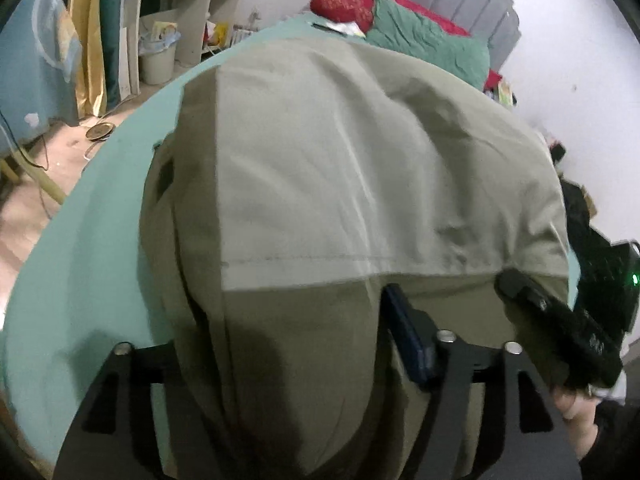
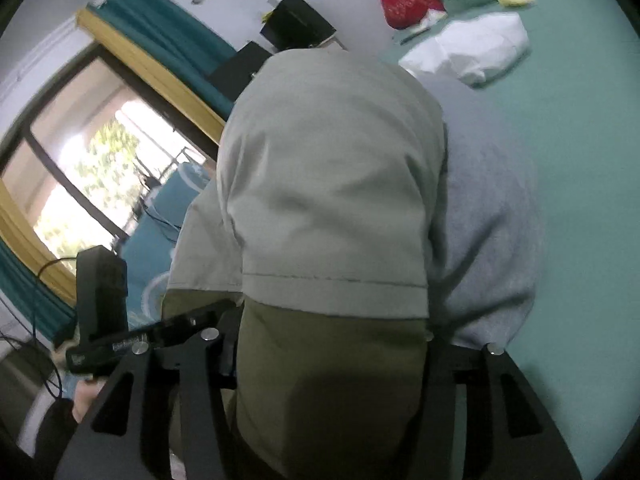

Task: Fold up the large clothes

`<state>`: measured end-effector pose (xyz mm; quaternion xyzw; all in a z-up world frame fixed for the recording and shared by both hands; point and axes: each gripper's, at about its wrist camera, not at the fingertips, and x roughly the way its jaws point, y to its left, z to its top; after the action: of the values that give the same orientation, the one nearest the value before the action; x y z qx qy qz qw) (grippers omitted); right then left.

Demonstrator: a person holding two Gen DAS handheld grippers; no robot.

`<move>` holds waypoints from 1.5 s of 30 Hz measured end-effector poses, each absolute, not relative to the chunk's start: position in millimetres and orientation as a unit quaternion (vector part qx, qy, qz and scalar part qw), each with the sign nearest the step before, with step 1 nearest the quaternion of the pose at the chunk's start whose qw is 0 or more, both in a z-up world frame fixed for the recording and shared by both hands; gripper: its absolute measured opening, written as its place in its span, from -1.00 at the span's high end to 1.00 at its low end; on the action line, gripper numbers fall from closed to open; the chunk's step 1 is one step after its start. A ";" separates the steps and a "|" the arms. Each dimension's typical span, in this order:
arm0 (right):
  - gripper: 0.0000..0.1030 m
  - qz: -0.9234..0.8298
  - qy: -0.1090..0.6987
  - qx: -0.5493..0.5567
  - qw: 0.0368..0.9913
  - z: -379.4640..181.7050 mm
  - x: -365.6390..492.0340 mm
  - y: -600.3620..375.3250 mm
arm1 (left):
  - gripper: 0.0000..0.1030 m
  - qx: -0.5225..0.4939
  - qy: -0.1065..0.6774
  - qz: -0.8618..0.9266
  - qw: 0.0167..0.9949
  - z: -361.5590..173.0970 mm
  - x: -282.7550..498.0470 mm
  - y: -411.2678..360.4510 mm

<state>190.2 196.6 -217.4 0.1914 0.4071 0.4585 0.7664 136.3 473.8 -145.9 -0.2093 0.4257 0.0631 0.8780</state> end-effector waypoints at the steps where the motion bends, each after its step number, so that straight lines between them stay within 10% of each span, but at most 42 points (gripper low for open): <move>1: 0.01 0.458 0.402 0.183 0.771 -214.7 188.6 203.3 | -0.48 -0.214 0.423 0.064 0.878 -149.9 145.0 481.8; 15: -0.17 0.448 0.423 0.173 0.768 -206.5 188.3 205.4 | -0.58 -0.167 0.385 0.163 0.893 -104.5 107.8 479.7; 19: -1.00 0.419 0.450 0.143 0.776 -198.3 184.2 193.8 | -0.58 -0.150 0.369 0.176 0.900 -82.5 81.7 455.1; 45: -1.00 0.290 0.441 0.085 0.845 -145.9 118.5 -94.3 | -0.58 -0.126 0.316 0.078 0.937 -36.2 10.8 176.8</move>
<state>118.5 -94.3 -145.9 0.0853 0.4406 0.2901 0.8452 10.8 176.8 -36.2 -0.1261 0.3157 0.0780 0.9372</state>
